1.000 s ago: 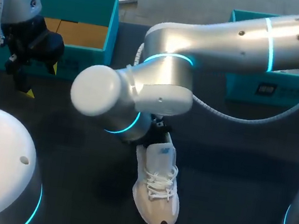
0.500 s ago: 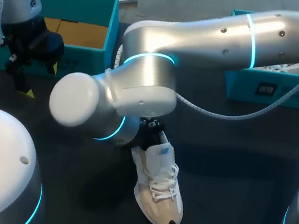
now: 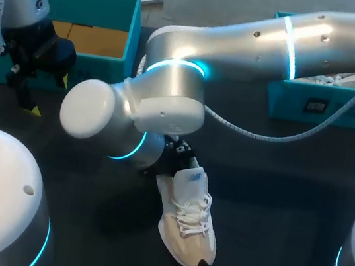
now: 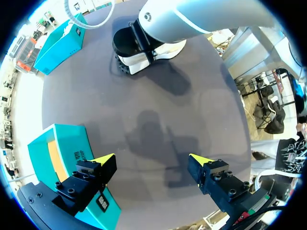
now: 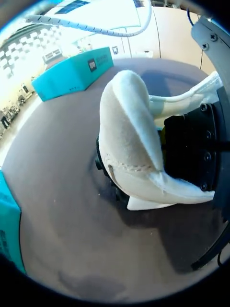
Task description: Take the shoe out of the shoebox, open the shoe tongue, remove and reinsert the insole, then place the shoe into the shoebox
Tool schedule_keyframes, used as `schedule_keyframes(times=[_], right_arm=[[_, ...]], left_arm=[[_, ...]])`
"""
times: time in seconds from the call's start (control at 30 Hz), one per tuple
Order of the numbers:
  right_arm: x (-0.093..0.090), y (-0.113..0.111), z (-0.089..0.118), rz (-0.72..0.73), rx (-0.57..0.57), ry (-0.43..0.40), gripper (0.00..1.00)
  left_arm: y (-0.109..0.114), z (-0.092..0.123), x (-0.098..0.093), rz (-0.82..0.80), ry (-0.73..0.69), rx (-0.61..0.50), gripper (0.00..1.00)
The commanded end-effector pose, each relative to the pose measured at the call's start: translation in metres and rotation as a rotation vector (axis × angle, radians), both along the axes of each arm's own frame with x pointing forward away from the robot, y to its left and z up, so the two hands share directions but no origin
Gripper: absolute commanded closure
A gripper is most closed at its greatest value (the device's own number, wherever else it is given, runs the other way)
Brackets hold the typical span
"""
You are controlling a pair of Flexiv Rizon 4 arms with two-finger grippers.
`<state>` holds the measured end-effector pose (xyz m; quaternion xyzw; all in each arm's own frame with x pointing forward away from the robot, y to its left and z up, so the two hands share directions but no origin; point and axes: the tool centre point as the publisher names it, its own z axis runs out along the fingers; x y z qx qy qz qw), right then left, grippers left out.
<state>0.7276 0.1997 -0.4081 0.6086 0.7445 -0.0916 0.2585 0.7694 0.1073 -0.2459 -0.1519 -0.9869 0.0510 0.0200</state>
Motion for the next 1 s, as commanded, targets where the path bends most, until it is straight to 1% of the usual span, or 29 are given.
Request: schedule_keyframes(times=[0.03,0.07,0.13,0.3,0.37,0.53,0.77,0.93,1.0], right_arm=[[-0.008,-0.002,-0.018,-0.022,0.147,-0.016,1.00],[-0.010,-0.002,-0.013,-0.014,0.186,-0.017,1.00],[-0.012,-0.002,-0.007,-0.013,0.212,-0.003,1.00],[-0.014,-0.009,0.018,-0.001,0.326,0.009,1.00],[-0.014,-0.010,0.023,0.003,0.362,0.017,1.00],[-0.010,-0.012,0.015,-0.002,0.441,0.082,1.00],[-0.011,-0.001,0.003,0.028,0.528,0.163,1.00],[-0.016,0.007,-0.012,0.035,0.550,0.218,1.00],[-0.018,0.009,-0.014,0.034,0.555,0.223,1.00]], left_arm=[[0.000,0.000,-0.001,0.001,-0.001,0.004,0.00],[0.000,0.000,-0.001,0.001,-0.001,0.004,0.00],[0.000,0.000,-0.001,0.001,-0.001,0.004,0.00],[0.000,0.000,-0.001,0.001,-0.001,0.004,0.00],[0.000,0.000,-0.001,0.001,-0.001,0.004,0.00],[0.000,0.000,-0.001,0.001,-0.001,0.004,0.00],[0.000,0.000,-0.001,0.001,-0.001,0.004,0.00],[0.000,0.000,-0.001,0.001,-0.001,0.004,0.00],[0.000,0.000,-0.001,0.001,-0.001,0.004,0.00]])
